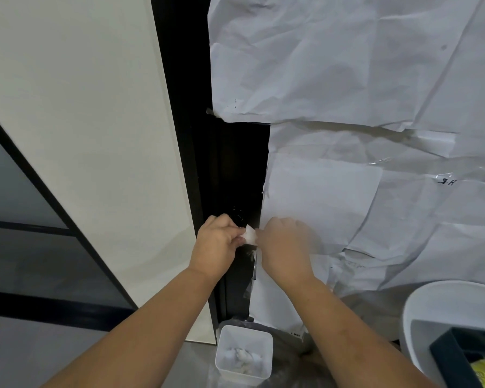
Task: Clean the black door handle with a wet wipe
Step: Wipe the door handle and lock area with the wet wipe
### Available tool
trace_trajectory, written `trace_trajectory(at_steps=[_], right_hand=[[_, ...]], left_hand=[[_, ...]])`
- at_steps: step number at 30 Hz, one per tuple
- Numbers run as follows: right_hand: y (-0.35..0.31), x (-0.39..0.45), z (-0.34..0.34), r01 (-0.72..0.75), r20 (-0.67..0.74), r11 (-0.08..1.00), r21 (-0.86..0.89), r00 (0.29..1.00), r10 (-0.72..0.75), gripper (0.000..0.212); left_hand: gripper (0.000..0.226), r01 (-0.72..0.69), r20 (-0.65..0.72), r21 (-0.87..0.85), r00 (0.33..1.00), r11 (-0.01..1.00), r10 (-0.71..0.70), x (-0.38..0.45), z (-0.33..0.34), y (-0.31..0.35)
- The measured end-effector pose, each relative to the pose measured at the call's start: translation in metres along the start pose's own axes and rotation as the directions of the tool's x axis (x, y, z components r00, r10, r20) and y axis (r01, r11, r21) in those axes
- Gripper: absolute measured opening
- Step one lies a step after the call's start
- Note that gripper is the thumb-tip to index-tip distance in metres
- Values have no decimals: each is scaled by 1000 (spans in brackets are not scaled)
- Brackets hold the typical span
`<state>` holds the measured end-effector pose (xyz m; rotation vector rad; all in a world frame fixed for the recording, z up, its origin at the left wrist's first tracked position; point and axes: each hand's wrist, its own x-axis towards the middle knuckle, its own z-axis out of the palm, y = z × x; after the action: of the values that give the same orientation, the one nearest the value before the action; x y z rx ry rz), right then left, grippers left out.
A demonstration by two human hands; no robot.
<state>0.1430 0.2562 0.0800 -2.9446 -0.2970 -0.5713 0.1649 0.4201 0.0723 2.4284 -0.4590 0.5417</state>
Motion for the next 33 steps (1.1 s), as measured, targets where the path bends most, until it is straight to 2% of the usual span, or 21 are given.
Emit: trace_trajectory(at_steps=[4,13,22,33], right_hand=[[10,-3,-4,27,-2,999,-45,1000,-27,27],[29,-12,-2,17,-10,995,-98,1000,-18,34],[16,-7,1,13,-20,998,-65,1000,-14,26],[-8,1,2,2,-8,1000,-23,1000,-2,21]], left_hand=[[25,-58,-25,84,998,995,60,-1,8,10],[21,-66,-21,141,997,988,69,-4,25,30],[26,-82,-35,202,995,976,91,-2,16,19],[21,-133,-82,166,986,977,148,-3,16,-6]])
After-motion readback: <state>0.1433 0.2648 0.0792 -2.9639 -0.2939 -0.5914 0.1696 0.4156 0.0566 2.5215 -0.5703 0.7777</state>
